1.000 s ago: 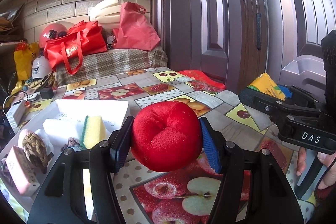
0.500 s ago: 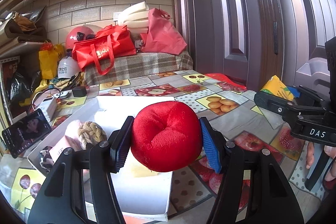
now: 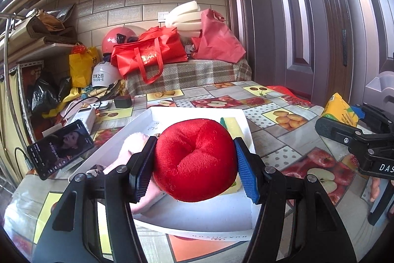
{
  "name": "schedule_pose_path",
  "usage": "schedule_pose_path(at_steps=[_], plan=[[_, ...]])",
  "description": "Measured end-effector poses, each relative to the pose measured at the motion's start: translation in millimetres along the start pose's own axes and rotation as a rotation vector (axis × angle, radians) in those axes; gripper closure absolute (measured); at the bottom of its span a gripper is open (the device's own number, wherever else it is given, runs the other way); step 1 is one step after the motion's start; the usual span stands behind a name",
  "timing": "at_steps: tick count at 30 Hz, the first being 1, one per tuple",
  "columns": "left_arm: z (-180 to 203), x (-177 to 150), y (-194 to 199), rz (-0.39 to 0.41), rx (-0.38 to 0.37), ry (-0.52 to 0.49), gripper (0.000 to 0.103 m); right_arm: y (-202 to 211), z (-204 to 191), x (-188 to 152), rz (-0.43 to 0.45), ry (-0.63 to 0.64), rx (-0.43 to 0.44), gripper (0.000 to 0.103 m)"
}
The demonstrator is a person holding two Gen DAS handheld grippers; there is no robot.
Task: Organize soft objects
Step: 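Carry the tissue pack and the red plush apple over the white box with both tools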
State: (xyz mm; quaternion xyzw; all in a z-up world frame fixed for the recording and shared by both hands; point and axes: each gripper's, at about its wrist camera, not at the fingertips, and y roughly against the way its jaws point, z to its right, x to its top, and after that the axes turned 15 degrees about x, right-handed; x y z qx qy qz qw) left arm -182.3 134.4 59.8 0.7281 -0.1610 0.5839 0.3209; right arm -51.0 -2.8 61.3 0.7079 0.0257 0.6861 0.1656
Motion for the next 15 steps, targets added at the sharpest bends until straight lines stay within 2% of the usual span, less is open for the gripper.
schedule_pose_path(at_steps=[3,9,15], plan=[[-10,-3,-6,-0.028,0.014,0.021,0.041,-8,-10,1,-0.012,0.022,0.025,0.03],[-27,-5,-11,-0.031,0.063,0.037,0.041,-19,-24,3,-0.026,0.049,0.051,0.03],[-35,-6,-17,-0.048,0.069,0.049,0.041,-23,-30,4,-0.02,0.044,0.07,0.03]])
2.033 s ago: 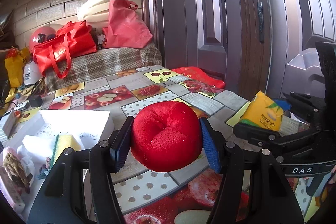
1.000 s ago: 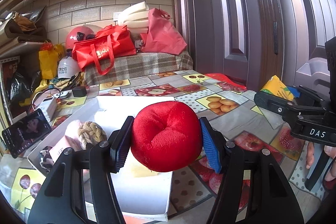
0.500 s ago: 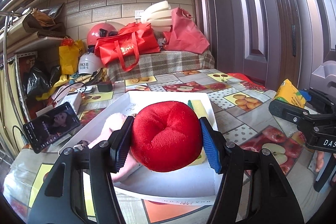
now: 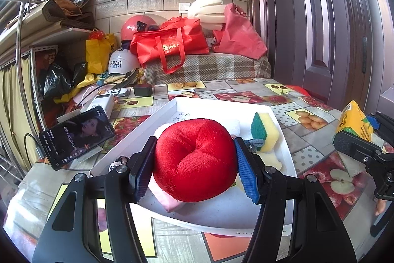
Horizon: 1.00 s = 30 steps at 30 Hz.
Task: Organize soft objects
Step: 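Carry the tissue pack and the red plush apple over the white box with both tools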
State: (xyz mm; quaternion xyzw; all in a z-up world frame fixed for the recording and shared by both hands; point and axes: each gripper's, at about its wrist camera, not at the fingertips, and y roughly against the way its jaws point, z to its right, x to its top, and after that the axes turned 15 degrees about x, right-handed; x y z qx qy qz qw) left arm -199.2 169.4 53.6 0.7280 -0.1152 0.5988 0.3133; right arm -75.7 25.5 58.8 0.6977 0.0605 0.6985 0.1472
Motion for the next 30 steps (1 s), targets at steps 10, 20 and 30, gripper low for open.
schedule_pose_path(at_steps=[10,20,30], plan=[[3,-1,-1,0.003,0.003,-0.019,0.041,-3,1,0,-0.002,-0.027,0.022,0.03],[8,0,-10,0.01,0.028,-0.047,0.041,-26,-10,2,-0.03,-0.005,0.065,0.03],[8,13,-46,0.006,0.063,-0.057,0.041,-76,-11,8,-0.109,0.003,0.127,0.03]])
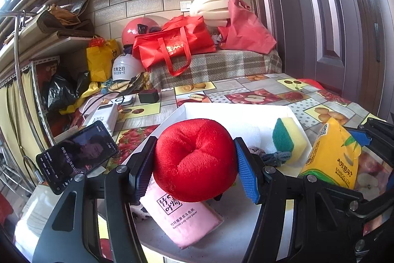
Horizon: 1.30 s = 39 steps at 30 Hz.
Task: Organize soft objects
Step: 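Carry the tissue pack and the red plush apple over the white box with both tools, then open the right tool to drop the tissue pack while the left tool drops the plush apple in the box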
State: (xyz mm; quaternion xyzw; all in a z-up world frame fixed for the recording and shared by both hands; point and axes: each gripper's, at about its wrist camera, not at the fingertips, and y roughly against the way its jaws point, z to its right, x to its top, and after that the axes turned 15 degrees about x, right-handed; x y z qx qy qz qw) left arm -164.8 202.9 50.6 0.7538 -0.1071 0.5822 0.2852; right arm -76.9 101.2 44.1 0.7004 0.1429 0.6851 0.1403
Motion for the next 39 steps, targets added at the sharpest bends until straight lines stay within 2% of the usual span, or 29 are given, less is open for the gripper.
schedule_pose_path(at_steps=[3,7,11,17,21,24,25,26,27,28,29,31,32,35,39], plan=[[-1,3,-11,-0.018,-0.004,0.001,0.041,-18,13,2,-0.062,-0.037,0.035,0.03],[6,7,-19,-0.015,0.01,-0.033,0.04,-38,18,7,-0.113,-0.016,0.014,0.03],[3,10,-26,-0.02,0.012,-0.014,0.04,-51,27,14,-0.114,-0.015,-0.025,0.03],[-12,14,-45,-0.067,0.021,0.068,0.041,-56,49,19,-0.08,-0.098,-0.062,0.03],[-18,15,-52,-0.092,0.029,0.1,0.041,-56,56,19,-0.079,-0.139,-0.057,0.03],[-16,15,-49,-0.077,0.039,0.095,0.04,-56,55,20,-0.075,-0.132,-0.056,0.028],[-15,15,-48,-0.071,0.049,0.09,0.039,-56,53,20,-0.075,-0.126,-0.055,0.028],[-15,15,-46,-0.061,0.06,0.087,0.033,-56,52,20,-0.077,-0.121,-0.052,0.024],[-15,15,-43,-0.047,0.076,0.089,0.02,-56,51,20,-0.078,-0.116,-0.056,0.016],[-16,15,-38,-0.027,0.094,0.095,0.014,-56,49,20,-0.074,-0.109,-0.062,0.015],[-17,14,-33,-0.001,0.111,0.103,0.003,-55,48,21,-0.07,-0.101,-0.065,0.014],[-18,13,-23,0.048,0.132,0.109,0.0,-53,44,21,-0.059,-0.082,-0.076,0.011],[-18,13,-20,0.062,0.138,0.105,0.0,-52,42,22,-0.055,-0.073,-0.083,0.0],[-18,14,-19,0.066,0.145,0.098,0.0,-50,41,22,-0.036,-0.062,-0.094,0.0],[-27,13,-22,0.048,0.166,0.147,0.0,-46,46,21,-0.016,-0.086,-0.1,0.0]])
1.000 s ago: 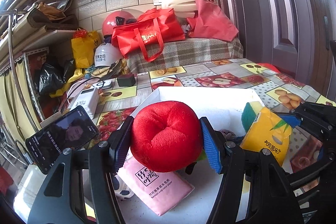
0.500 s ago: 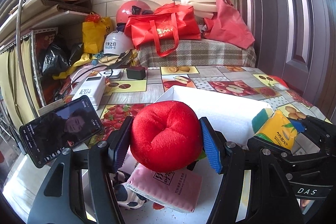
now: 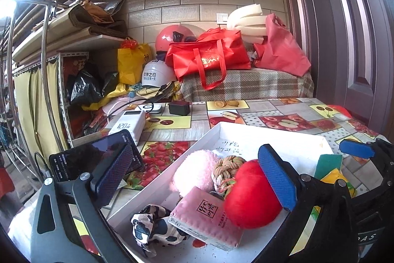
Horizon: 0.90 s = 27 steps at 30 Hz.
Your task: Organize soft objects
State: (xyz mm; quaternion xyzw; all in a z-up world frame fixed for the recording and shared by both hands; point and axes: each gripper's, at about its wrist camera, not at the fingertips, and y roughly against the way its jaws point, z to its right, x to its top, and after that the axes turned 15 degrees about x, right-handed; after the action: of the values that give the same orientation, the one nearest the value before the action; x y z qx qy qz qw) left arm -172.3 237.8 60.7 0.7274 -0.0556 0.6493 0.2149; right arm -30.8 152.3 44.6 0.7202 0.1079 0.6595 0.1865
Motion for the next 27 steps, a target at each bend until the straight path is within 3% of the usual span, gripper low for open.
schedule_pose_path(at_steps=[11,27], plan=[[-4,-4,8,-0.013,0.017,0.03,0.0,25,0,-4,0.13,-0.02,-0.057,0.0],[14,-17,56,-0.015,-0.052,-0.026,0.0,100,15,-31,0.208,-0.076,-0.12,0.0]])
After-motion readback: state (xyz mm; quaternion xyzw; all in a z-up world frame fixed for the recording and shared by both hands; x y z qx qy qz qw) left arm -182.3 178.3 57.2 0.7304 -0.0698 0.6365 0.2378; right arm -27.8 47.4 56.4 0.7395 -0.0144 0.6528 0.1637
